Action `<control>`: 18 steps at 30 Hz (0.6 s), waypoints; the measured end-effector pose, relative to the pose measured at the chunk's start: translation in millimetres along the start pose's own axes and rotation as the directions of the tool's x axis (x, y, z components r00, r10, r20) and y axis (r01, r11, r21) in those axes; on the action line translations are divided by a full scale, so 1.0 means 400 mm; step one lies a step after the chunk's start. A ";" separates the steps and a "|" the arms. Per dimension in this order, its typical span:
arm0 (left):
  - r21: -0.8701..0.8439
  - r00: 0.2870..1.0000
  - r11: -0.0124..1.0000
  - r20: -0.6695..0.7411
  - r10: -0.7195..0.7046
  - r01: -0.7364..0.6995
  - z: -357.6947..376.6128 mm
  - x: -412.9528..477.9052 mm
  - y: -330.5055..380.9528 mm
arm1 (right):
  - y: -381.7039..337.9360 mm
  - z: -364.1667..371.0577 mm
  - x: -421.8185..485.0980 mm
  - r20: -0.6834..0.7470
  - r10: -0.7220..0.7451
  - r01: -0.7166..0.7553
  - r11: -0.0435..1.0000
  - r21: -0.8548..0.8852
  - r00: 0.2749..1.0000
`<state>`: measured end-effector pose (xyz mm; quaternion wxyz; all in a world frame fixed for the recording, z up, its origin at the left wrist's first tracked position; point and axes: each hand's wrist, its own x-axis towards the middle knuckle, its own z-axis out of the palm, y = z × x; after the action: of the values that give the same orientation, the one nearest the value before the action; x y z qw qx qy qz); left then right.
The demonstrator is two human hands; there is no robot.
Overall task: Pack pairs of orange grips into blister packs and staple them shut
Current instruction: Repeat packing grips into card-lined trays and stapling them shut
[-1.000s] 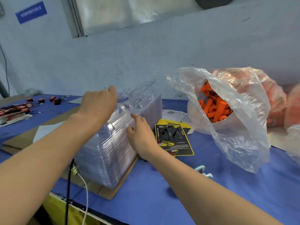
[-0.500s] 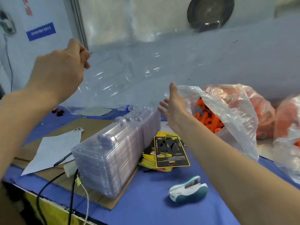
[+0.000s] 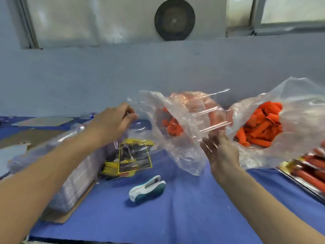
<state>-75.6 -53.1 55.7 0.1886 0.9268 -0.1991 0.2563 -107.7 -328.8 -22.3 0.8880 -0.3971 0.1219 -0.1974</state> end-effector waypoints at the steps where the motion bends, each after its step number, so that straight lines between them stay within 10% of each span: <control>1: -0.018 0.998 1.000 0.062 -0.006 0.007 0.064 0.001 0.022 | -0.005 -0.064 -0.003 -0.054 0.002 -0.004 0.999 -0.035 0.999; 6: -0.033 0.928 0.999 0.374 -0.009 0.022 0.348 0.012 0.133 | -0.020 -0.326 -0.022 -0.285 0.023 -0.055 0.993 -0.104 0.958; 18: 0.012 0.793 0.998 0.608 0.046 -0.067 0.675 0.015 0.285 | -0.038 -0.577 -0.064 -0.443 0.198 -0.240 0.970 -0.039 0.874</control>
<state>-16.0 -273.7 -127.8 0.0918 0.9567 -0.2726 -0.0455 -220.4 -478.0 -160.4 0.8353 -0.3672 0.3706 -0.1733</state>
